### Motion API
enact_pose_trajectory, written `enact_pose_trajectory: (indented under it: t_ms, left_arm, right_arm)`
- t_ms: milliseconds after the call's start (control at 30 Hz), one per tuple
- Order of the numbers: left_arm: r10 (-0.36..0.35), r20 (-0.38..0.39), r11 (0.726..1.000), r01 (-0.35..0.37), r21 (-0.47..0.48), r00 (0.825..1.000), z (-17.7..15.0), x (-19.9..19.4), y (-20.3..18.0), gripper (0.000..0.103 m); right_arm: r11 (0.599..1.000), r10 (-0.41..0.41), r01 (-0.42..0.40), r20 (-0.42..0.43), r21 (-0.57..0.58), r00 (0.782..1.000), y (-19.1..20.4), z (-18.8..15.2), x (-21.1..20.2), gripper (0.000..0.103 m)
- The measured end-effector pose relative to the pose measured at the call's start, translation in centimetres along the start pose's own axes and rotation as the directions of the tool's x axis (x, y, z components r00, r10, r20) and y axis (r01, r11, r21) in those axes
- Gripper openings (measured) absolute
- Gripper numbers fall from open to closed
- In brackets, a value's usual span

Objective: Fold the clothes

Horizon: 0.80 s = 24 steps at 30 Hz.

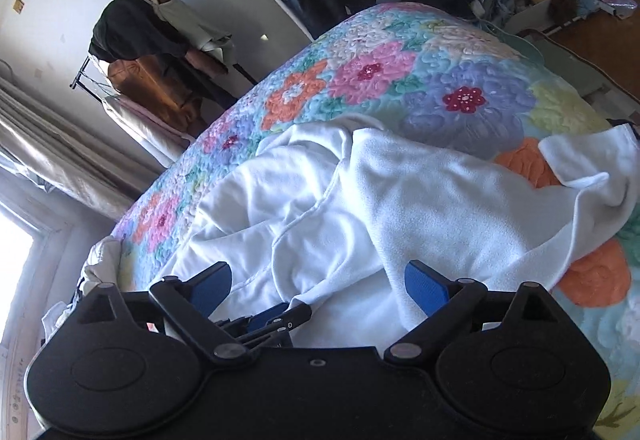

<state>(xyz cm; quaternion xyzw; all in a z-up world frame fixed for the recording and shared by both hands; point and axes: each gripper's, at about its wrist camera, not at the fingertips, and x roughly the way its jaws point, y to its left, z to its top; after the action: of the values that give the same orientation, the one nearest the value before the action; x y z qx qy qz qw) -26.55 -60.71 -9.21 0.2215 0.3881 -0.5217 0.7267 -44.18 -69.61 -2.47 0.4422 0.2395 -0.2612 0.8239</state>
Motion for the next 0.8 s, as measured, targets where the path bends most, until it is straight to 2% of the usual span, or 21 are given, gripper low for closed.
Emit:
enact_pose_trajectory:
  t_ms: [33,67,100,133,167,200,233,267,300,433,533,600,667,800]
  left_arm:
    - [-0.014,-0.003,0.998,0.014,0.064,1.0,-0.1,0.1,-0.8,0.054]
    - [-0.028,-0.008,0.991,0.029,0.129,1.0,-0.3,0.3,-1.6,0.065]
    - [-0.012,0.002,0.982,0.012,0.187,1.0,-0.6,0.2,-2.3,0.065]
    - [0.005,0.012,0.976,-0.008,0.22,1.0,-0.7,0.2,-2.7,0.06]
    - [0.021,0.02,0.979,-0.025,0.202,1.0,-0.7,0.0,-2.4,0.042]
    - [0.038,0.029,0.982,-0.042,0.183,0.999,-0.6,-0.1,-2.1,0.031]
    - [0.041,0.037,0.988,-0.046,0.146,0.998,-0.4,-0.4,-1.3,0.011]
    - [0.043,0.045,0.993,-0.048,0.108,0.998,-0.2,-0.7,-0.4,0.008]
    - [0.032,0.059,0.997,-0.036,0.069,0.998,-0.1,-1.1,0.4,0.007]
    - [0.135,0.119,0.99,-0.138,0.018,0.984,0.3,-3.6,2.7,0.006]
    - [0.149,0.147,0.987,-0.137,-0.087,0.978,0.1,-6.5,5.2,0.006]
    - [0.23,0.189,0.973,-0.218,-0.081,0.955,-0.2,-8.3,6.2,0.006]
    - [0.277,0.221,0.96,-0.259,-0.109,0.935,-0.6,-10.4,7.7,0.006]
    - [0.375,0.248,0.91,-0.304,-0.282,0.893,-3.4,-14.6,11.9,0.006]
  right_arm:
    - [1.0,0.014,-0.014,-0.012,0.007,1.0,-0.1,0.0,0.2,0.096]
    - [0.999,0.034,-0.033,-0.022,0.015,0.999,-0.3,0.0,0.3,0.096]
    - [0.998,0.058,-0.058,-0.031,0.023,0.998,-0.4,0.1,0.3,0.096]
    - [0.996,0.083,-0.082,-0.038,0.031,0.996,-0.6,0.1,0.4,0.096]
    - [0.996,0.088,-0.086,-0.041,0.036,0.995,-0.7,0.1,0.4,0.096]
    - [0.996,0.077,-0.075,-0.039,0.038,0.996,-0.7,0.0,0.4,0.096]
    - [0.997,0.066,-0.064,-0.037,0.041,0.997,-0.7,0.0,0.4,0.096]
    - [0.998,0.056,-0.055,-0.04,0.043,0.998,-0.7,0.0,0.4,0.096]
    - [0.998,0.051,-0.048,-0.047,0.047,0.998,-0.7,-0.1,0.5,0.096]
    - [0.997,0.051,-0.048,-0.065,0.057,0.997,-0.7,0.0,0.7,0.096]
    - [0.991,0.115,-0.113,-0.02,0.078,0.993,-1.1,0.0,0.1,0.096]
    - [0.987,0.135,-0.136,0.013,0.091,0.991,-1.2,0.0,-0.3,0.096]
    - [0.986,0.136,-0.139,0.035,0.094,0.99,-1.1,-0.1,-0.5,0.096]
    - [0.997,0.081,-0.081,0.018,0.011,0.997,0.7,-0.2,0.0,0.096]
